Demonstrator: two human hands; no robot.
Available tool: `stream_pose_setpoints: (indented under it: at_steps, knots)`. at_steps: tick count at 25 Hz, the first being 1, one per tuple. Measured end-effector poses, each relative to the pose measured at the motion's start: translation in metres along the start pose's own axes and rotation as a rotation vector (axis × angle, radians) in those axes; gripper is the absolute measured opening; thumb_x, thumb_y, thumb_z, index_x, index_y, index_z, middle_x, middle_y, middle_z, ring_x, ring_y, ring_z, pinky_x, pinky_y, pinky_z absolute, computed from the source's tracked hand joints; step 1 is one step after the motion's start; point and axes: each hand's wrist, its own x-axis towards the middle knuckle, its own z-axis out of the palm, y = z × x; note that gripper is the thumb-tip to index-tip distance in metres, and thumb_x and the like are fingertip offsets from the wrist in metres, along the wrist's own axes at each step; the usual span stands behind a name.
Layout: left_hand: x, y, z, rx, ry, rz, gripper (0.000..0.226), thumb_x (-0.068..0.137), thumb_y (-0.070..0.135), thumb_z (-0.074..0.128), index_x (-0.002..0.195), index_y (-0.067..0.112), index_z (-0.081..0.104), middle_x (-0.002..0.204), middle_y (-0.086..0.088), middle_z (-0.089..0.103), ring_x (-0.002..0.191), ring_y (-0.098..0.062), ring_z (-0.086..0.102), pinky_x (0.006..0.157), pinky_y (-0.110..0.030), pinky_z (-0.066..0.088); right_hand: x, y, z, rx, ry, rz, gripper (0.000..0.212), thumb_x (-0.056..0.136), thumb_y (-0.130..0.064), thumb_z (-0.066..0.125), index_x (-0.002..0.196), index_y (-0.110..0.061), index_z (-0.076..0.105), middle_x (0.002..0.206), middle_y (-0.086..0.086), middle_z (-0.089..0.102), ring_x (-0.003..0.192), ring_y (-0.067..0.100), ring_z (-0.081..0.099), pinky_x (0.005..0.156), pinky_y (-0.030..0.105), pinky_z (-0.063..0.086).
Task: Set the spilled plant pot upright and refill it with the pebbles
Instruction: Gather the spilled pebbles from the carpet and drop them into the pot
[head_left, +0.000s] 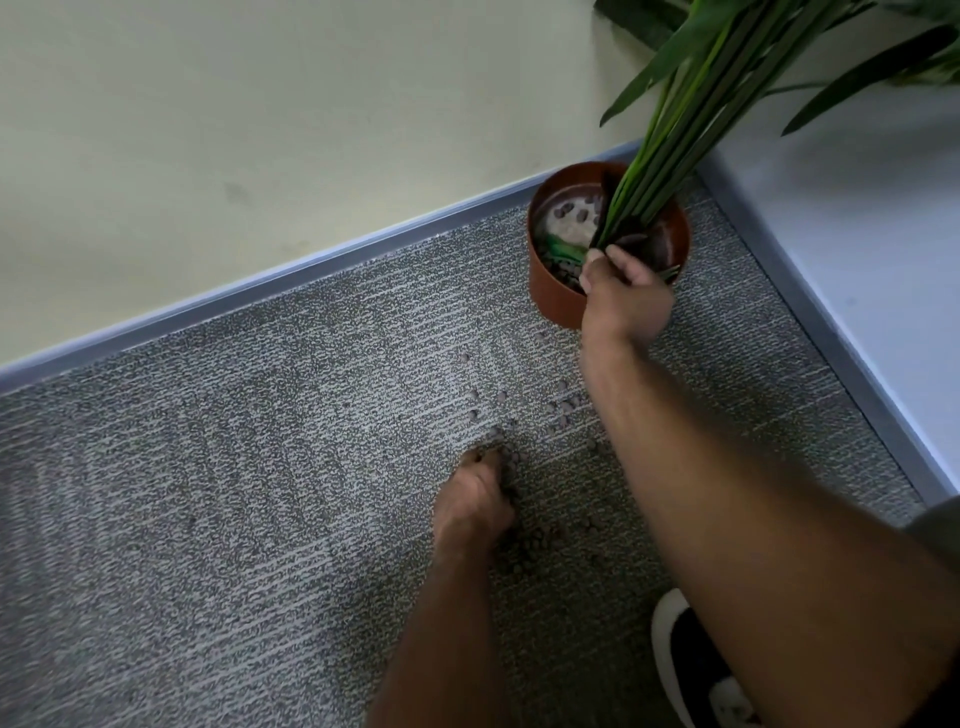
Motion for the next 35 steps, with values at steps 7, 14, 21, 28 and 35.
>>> stream_pose_setpoints:
  at_steps: [7, 14, 21, 28, 35]
  knots:
    - [0.024, 0.079, -0.068, -1.166, 0.218, -0.179, 0.022, 0.082, -0.009, 0.057, 0.083, 0.011, 0.066, 0.081, -0.009, 0.070, 0.073, -0.023, 0.066, 0.063, -0.029, 0.059, -0.007, 0.023, -0.023, -0.280, 0.012, -0.199, 0.042, 0.085, 0.005, 0.060, 0.109, -0.024, 0.077, 0.118, -0.003, 0.074, 0.114, 0.016, 0.066, 0.096, 0.032, 0.056]
    - [0.059, 0.180, -0.153, -1.098, 0.344, 0.082, 0.004, 0.087, 0.019, 0.076, 0.089, 0.021, 0.078, 0.092, 0.001, 0.079, 0.091, -0.019, 0.074, 0.089, -0.040, 0.061, -0.001, 0.024, -0.036, 0.048, -0.084, -0.184, 0.034, 0.080, 0.010, 0.055, 0.104, -0.004, 0.074, 0.097, 0.012, 0.075, 0.095, 0.025, 0.072, 0.081, 0.030, 0.060]
    - [0.034, 0.095, -0.088, -0.701, 0.491, -0.069, 0.014, 0.097, 0.030, 0.060, 0.108, 0.029, 0.069, 0.110, 0.004, 0.071, 0.100, -0.015, 0.068, 0.091, -0.036, 0.059, -0.016, 0.063, -0.072, -0.363, 0.188, 0.119, 0.014, 0.086, -0.021, 0.071, 0.098, -0.012, 0.071, 0.101, 0.007, 0.072, 0.097, 0.026, 0.068, 0.075, 0.026, 0.043]
    - [-0.009, -0.002, -0.004, -0.222, 0.210, -0.227, 0.088, 0.078, 0.076, 0.064, 0.148, 0.029, 0.042, 0.154, -0.010, 0.033, 0.137, -0.036, 0.036, 0.111, -0.049, 0.042, -0.061, 0.110, -0.141, -1.252, -0.214, 0.423, 0.100, 0.069, -0.085, 0.061, 0.129, -0.005, 0.060, 0.134, 0.020, 0.060, 0.124, 0.035, 0.058, 0.098, 0.040, 0.047]
    - [0.001, -0.002, -0.004, -0.093, 0.088, -0.127, 0.061, 0.092, 0.035, 0.068, 0.147, 0.032, 0.041, 0.152, -0.009, 0.034, 0.128, -0.033, 0.051, 0.106, -0.047, 0.049, -0.115, 0.148, -0.185, -1.195, -0.565, 0.153, 0.096, 0.068, -0.055, 0.085, 0.135, -0.003, 0.039, 0.133, 0.019, 0.044, 0.115, 0.040, 0.057, 0.093, 0.043, 0.049]
